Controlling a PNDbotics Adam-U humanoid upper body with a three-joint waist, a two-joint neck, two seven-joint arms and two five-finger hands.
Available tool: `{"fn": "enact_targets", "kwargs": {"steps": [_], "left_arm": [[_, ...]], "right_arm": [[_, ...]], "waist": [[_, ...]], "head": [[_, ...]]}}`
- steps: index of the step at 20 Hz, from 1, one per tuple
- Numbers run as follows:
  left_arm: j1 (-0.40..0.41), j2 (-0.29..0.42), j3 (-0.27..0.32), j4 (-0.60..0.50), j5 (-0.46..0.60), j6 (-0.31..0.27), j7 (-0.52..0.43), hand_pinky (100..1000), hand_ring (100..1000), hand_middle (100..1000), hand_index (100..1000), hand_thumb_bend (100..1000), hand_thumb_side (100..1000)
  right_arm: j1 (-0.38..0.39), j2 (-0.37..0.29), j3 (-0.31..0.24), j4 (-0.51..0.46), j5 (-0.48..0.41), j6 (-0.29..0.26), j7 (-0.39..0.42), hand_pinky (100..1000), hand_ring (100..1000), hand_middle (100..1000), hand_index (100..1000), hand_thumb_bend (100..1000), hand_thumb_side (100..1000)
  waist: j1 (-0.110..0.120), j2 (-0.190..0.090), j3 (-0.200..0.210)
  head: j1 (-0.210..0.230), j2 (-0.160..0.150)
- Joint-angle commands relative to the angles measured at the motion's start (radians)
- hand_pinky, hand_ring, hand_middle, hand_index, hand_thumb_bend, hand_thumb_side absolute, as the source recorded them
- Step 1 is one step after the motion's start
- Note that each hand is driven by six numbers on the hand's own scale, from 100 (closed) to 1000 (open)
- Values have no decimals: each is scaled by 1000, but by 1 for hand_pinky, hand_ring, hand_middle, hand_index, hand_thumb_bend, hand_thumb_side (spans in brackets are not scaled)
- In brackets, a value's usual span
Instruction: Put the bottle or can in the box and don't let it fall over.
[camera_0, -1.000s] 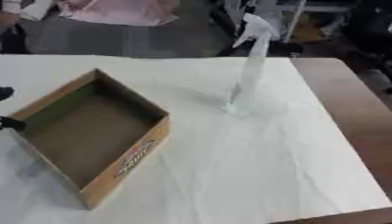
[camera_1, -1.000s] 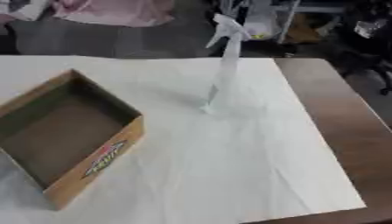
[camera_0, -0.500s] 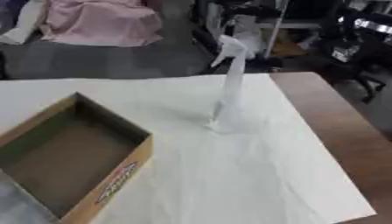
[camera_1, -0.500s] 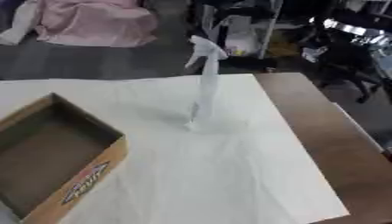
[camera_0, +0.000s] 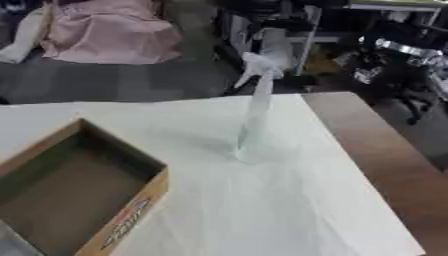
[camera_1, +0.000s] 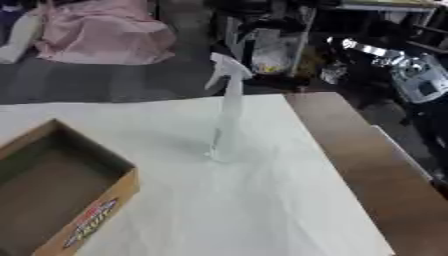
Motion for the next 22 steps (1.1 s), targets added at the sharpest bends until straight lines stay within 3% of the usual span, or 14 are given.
{"fn": "enact_targets", "kwargs": {"steps": [1,11,22], "left_arm": [[-13,13,7,-21,5,2,-6,623,917,767,925,137,743],[-17,14,9,-21,4,3,-14,623,917,765,924,137,745],[-23,15,11,-21,1,10,-24,623,917,763,924,141,748]], "right_arm": [[-30,-10,-3,-11,-24,-258,261,839,1000,1000,1000,100,264],[-47,7,-3,-41,-106,-226,261,832,1000,1000,1000,100,320],[-70,41,25,-86,-172,-216,261,827,1000,1000,1000,100,387]], "waist": [[0,-11,3],[-7,-3,16],[-17,5,28]], "head": [[-7,-7],[8,38],[-4,37]]}}
